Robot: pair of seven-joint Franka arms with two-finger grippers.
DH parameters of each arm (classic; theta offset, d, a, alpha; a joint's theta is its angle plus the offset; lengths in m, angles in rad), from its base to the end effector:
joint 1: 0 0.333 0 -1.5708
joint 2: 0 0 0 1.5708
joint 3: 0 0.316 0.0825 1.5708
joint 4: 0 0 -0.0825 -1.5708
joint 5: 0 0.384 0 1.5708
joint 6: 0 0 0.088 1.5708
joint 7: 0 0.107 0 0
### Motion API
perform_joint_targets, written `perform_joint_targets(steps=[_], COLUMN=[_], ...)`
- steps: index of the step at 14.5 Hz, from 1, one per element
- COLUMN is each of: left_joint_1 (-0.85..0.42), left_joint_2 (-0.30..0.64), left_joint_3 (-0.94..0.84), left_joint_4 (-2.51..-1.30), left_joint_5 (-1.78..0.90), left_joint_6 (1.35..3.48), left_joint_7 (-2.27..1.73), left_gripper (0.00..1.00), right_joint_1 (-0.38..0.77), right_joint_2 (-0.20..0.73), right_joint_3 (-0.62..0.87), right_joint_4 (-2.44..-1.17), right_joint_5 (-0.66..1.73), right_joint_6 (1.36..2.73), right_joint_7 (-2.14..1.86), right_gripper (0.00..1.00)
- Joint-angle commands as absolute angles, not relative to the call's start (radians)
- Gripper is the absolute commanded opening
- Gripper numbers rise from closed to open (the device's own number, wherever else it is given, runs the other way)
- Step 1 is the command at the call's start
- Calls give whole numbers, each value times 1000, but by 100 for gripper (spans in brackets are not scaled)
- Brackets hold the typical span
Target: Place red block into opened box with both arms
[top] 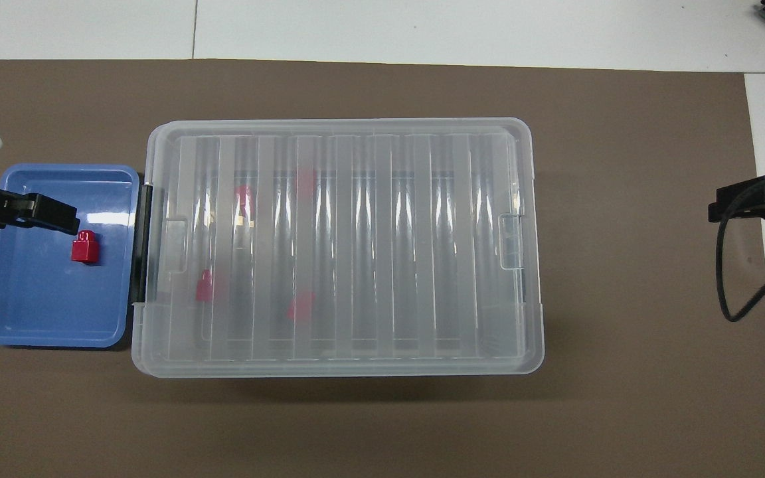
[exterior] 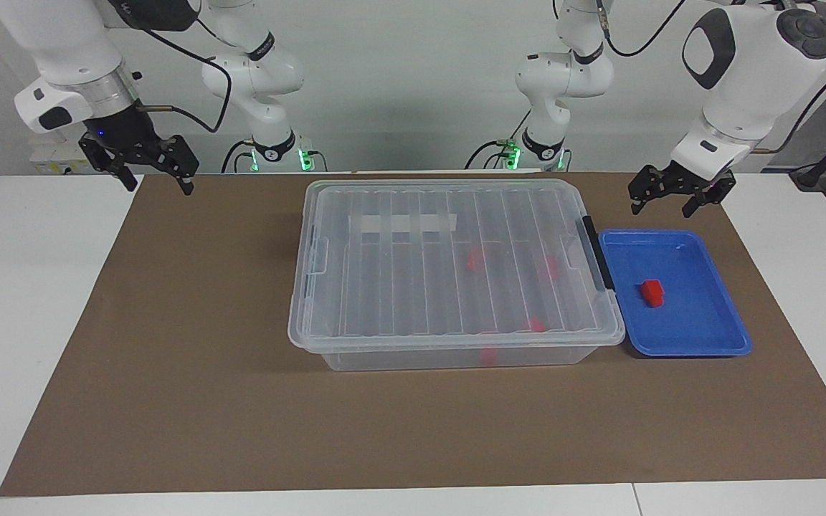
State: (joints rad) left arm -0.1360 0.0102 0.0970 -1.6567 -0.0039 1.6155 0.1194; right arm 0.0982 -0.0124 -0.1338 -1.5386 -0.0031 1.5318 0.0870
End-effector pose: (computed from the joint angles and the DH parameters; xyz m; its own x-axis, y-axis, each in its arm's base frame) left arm 0.5578 -0.0224 0.5821 0.9862 -0.1575 -0.0506 -0.1572 -0.9875 0.0090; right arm 0.5468 -0.0203 0.6430 0.9925 -0.1224 0.0056 -0.1224 -0.9925 0.0010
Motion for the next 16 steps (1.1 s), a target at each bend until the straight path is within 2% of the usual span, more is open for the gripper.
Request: perform_joint_targets(steps=[1,6,10,16], left_joint_1=[-137,-137,-137,-97], left_joint_2=[-8,-9,-9,-14], left_joint_3=[100,100,100,100], left_joint_4=[-1671,-1671,-1671,-1672], left_joint_5=[0,0,2,9], left_joint_6=[1615,1612,1615,1605], left_joint_7=[115,115,118,121], left_gripper=[100,100,100,100], right_joint_1=[91,91,91,91], right_joint_2=[-25,-51,-101,-49], right_joint_3=[-127,-89,15,153], right_joint_4=[-1554,-1617,-1797,-1913], right_joint_5=[-8,6,12,26], right_joint_6=[1539,1575,1762,1965], right_joint_7=[74,136,210,293], right_gripper=[100,100,100,100])
